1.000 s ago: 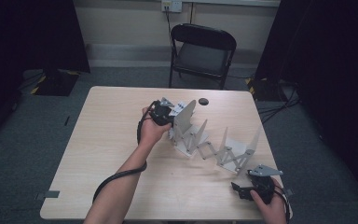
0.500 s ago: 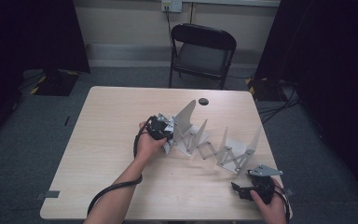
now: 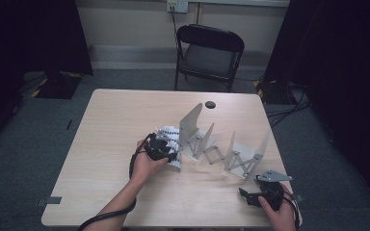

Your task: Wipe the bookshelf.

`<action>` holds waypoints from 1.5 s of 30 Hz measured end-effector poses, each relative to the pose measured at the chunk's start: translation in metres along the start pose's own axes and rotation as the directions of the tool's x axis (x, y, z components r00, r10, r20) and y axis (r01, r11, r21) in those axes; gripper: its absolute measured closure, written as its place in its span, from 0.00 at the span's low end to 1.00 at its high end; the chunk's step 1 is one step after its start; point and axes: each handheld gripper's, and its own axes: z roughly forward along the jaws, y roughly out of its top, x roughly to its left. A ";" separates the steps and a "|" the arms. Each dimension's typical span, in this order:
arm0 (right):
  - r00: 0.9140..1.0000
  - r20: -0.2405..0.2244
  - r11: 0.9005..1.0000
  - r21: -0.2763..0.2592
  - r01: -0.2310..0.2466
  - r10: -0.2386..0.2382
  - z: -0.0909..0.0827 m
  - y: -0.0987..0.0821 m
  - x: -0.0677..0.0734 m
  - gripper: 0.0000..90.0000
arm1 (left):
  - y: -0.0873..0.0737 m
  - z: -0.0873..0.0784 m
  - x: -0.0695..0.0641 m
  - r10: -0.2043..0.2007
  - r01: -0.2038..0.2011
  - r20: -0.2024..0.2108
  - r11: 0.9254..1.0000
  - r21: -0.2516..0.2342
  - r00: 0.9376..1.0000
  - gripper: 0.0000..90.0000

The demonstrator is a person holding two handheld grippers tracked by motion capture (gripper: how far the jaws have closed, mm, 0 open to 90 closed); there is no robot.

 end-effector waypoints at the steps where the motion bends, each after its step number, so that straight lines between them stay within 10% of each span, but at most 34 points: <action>1: 1.000 0.000 1.000 0.001 0.000 0.000 0.000 0.000 0.000 0.12 | -0.004 -0.004 -0.004 0.002 -0.002 0.015 1.000 0.008 1.000 0.63; 11: 1.000 0.000 1.000 0.001 -0.001 0.001 0.000 0.000 0.000 0.12 | 0.009 -0.022 0.009 -0.021 0.021 -0.004 0.999 -0.047 1.000 0.53; 19: 1.000 0.001 1.000 0.000 -0.001 0.001 0.000 0.000 0.000 0.12 | 0.010 -0.001 0.023 -0.055 0.055 -0.025 0.998 -0.024 0.998 0.57; 29: 1.000 0.004 1.000 0.000 -0.004 0.004 0.000 0.000 0.001 0.12 | -0.015 -0.011 -0.010 -0.022 0.023 0.046 1.000 -0.011 0.999 0.59; 37: 1.000 0.008 1.000 0.005 -0.003 0.003 -0.002 -0.001 0.005 0.13 | -0.026 -0.014 -0.042 0.026 -0.024 0.153 1.000 -0.015 0.988 0.57; 45: 1.000 0.006 1.000 0.012 0.023 -0.023 -0.013 0.000 0.013 0.16 | -0.024 -0.023 -0.035 0.040 -0.036 0.114 0.999 -0.036 0.993 0.53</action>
